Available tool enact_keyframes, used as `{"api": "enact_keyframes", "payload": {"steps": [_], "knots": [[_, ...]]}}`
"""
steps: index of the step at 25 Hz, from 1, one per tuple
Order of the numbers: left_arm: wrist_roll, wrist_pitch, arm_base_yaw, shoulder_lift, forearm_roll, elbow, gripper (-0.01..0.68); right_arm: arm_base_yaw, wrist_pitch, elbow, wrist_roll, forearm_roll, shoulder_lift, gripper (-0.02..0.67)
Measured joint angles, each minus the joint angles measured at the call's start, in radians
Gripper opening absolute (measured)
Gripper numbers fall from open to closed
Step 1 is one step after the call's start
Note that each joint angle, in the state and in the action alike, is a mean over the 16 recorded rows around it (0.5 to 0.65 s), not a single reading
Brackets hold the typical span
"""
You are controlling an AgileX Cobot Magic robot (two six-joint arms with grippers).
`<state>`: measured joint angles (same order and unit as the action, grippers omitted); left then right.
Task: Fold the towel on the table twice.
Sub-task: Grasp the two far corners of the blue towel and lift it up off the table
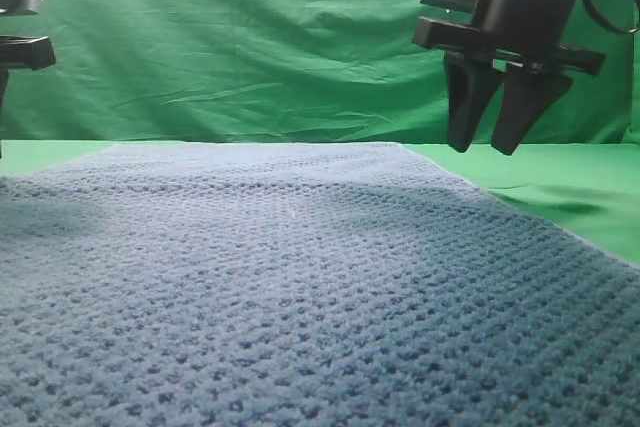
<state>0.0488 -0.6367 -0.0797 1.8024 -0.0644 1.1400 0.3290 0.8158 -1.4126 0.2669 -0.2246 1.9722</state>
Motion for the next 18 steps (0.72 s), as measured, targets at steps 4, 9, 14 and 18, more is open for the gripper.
{"api": "enact_keyframes", "payload": {"steps": [4,9,14,18], "knots": [[-0.034,0.006,0.000,0.006,0.000,0.002,0.450,0.000,-0.002,-0.017,0.029,-0.030,0.036,0.557],[-0.072,0.006,0.000,0.019,-0.007,0.003,0.587,0.000,-0.009,-0.026,0.049,-0.053,0.061,0.640],[-0.084,0.007,-0.001,0.039,-0.016,0.006,0.602,0.000,-0.019,-0.033,0.056,-0.056,0.079,0.638],[-0.085,0.008,-0.001,0.055,-0.026,0.008,0.588,0.002,-0.029,-0.038,0.061,-0.056,0.088,0.627]]}}
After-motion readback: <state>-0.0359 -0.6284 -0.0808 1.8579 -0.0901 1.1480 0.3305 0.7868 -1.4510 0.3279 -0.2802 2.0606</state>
